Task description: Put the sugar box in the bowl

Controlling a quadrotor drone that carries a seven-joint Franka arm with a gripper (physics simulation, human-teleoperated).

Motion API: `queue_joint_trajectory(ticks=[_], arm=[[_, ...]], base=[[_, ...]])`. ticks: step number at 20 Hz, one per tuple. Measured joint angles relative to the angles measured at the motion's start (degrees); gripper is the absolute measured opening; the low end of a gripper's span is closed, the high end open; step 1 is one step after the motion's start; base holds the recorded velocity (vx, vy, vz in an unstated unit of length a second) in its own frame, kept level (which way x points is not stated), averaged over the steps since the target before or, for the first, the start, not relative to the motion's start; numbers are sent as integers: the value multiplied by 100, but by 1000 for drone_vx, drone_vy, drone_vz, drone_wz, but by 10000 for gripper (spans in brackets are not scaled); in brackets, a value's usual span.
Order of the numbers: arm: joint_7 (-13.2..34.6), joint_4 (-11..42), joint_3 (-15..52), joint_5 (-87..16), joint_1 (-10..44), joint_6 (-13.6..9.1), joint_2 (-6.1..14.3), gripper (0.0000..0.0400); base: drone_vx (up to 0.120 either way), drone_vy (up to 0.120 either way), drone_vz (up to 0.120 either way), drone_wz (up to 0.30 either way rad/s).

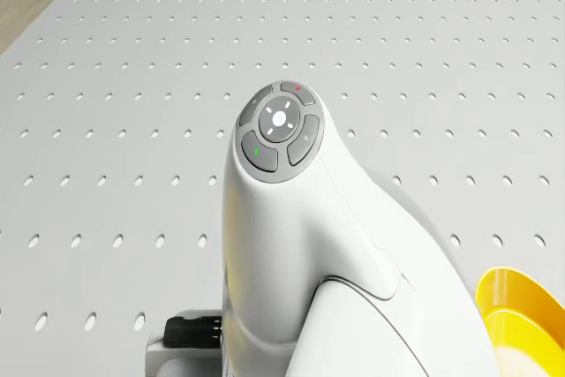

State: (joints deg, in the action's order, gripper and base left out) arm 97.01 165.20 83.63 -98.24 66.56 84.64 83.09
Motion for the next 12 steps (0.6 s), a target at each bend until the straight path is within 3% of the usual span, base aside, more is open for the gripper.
queue_joint_trajectory(ticks=[12], arm=[[22, -4, 26, 65, 19, 151, 162, 163]], base=[[120, -120, 0, 0]])
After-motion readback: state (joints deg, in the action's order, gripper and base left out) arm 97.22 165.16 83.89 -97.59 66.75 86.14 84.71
